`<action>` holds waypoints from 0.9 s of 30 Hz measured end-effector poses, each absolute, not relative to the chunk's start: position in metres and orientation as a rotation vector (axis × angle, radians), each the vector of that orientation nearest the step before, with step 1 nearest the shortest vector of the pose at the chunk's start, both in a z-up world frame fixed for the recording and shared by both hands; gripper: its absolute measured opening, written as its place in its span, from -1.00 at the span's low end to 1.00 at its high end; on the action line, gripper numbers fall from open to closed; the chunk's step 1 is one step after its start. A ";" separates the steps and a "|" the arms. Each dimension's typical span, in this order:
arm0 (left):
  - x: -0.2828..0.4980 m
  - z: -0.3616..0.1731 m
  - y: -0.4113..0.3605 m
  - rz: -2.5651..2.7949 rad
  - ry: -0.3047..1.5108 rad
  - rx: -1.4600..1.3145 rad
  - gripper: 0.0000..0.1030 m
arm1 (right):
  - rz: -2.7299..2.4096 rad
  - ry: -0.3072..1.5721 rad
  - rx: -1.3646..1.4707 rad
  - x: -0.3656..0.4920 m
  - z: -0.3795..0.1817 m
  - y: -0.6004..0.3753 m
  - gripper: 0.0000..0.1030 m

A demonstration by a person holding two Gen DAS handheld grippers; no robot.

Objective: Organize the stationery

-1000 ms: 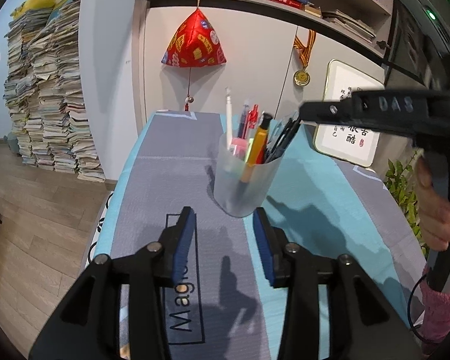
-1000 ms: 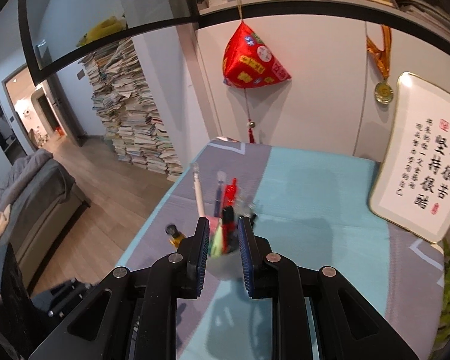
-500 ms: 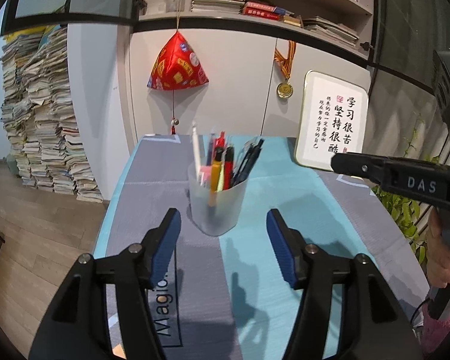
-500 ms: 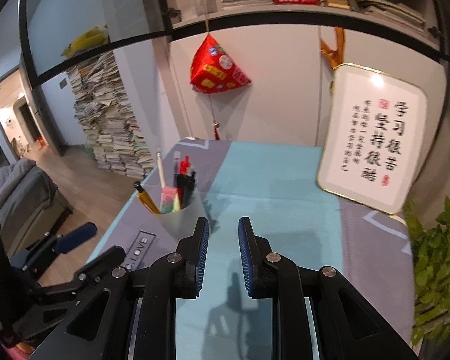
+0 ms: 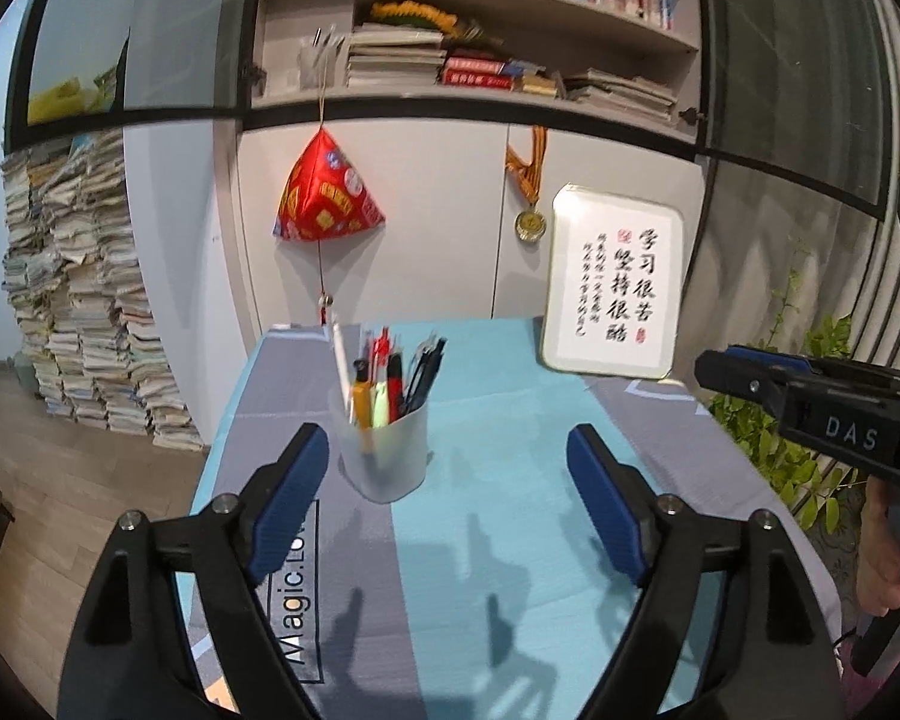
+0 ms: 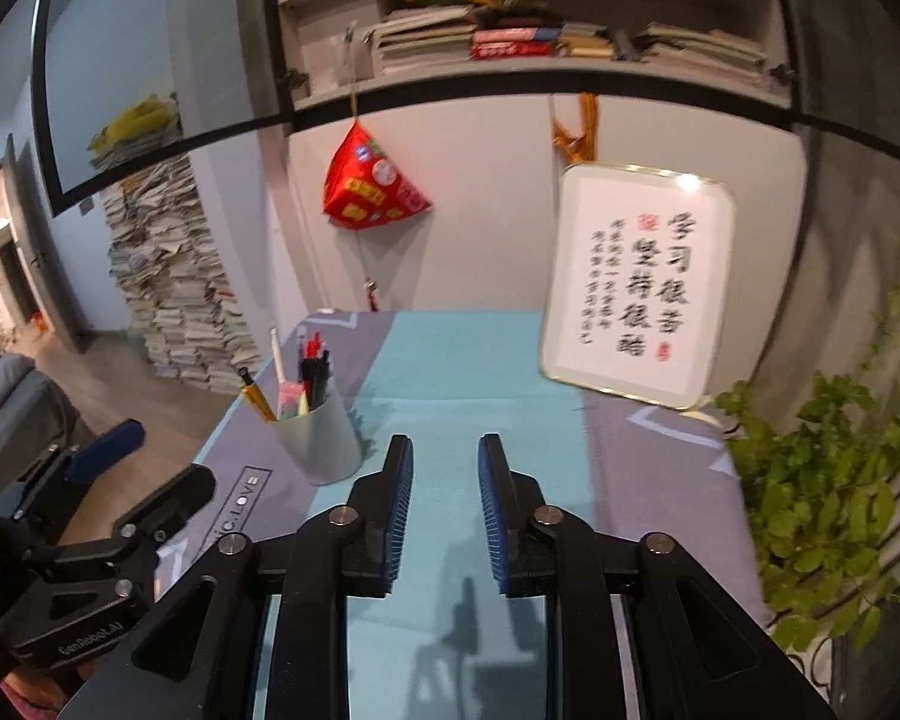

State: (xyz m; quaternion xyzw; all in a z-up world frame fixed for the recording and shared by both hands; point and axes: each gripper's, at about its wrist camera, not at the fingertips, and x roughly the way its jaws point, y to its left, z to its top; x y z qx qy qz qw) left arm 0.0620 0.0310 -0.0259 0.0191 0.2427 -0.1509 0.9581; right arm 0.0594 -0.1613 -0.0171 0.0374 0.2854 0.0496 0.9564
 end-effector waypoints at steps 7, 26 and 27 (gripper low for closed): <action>0.029 -0.009 0.020 -0.315 0.424 0.065 0.68 | 0.071 0.519 0.087 0.018 -0.001 -0.172 -0.19; -0.036 0.019 0.010 -0.289 0.283 0.079 0.97 | 0.013 0.385 0.067 -0.066 0.030 -0.182 0.01; -0.037 0.020 0.009 -0.290 0.282 0.079 0.97 | 0.011 0.380 0.068 -0.068 0.031 -0.182 0.02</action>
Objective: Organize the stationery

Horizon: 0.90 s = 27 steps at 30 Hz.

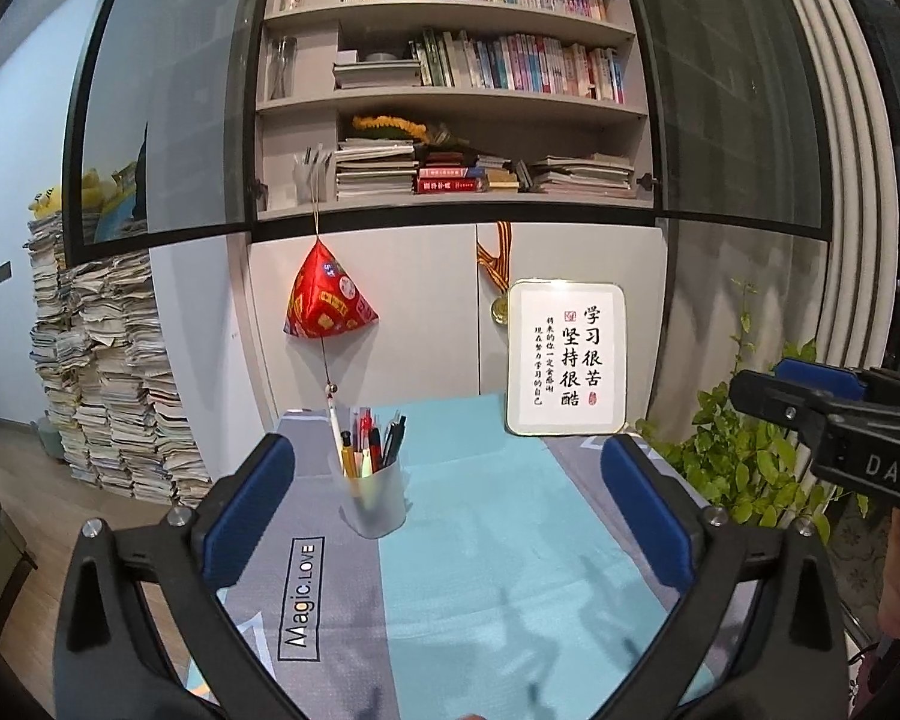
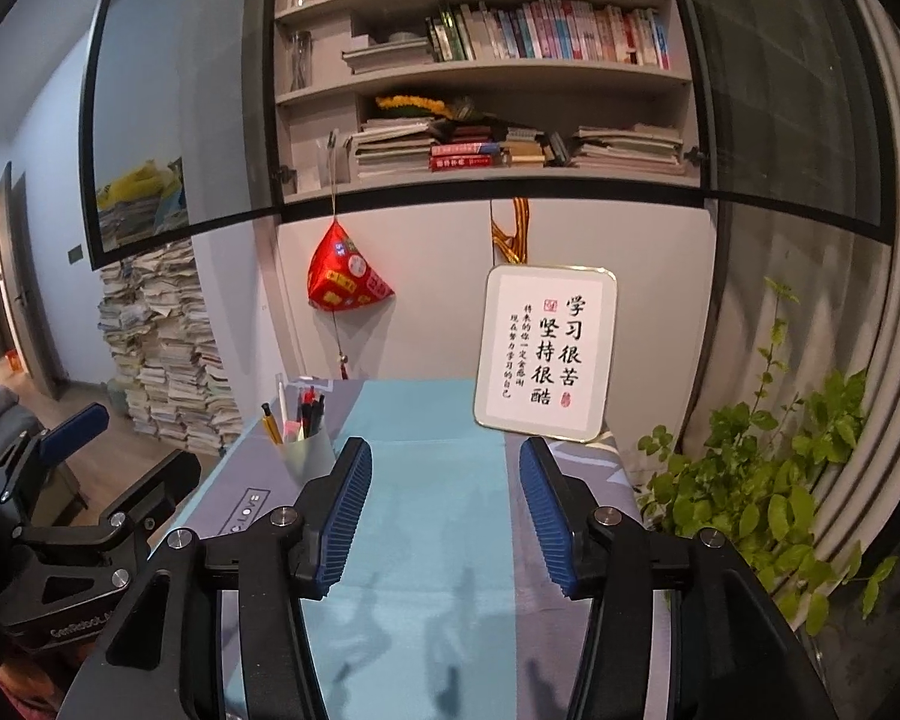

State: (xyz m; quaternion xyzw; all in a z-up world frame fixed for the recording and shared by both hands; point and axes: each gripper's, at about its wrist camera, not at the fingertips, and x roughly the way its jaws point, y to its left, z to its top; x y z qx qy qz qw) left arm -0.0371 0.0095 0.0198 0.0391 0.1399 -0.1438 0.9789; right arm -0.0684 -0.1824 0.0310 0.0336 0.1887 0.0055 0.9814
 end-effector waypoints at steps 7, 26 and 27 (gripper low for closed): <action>-0.040 0.022 0.005 -0.281 0.288 0.089 0.97 | 0.004 0.370 0.077 -0.075 0.034 -0.187 0.04; -0.040 0.022 0.006 -0.269 0.286 0.108 0.97 | 0.009 0.388 0.077 -0.072 0.030 -0.182 0.05; -0.040 0.022 0.007 -0.269 0.287 0.107 0.97 | 0.010 0.388 0.078 -0.072 0.030 -0.182 0.05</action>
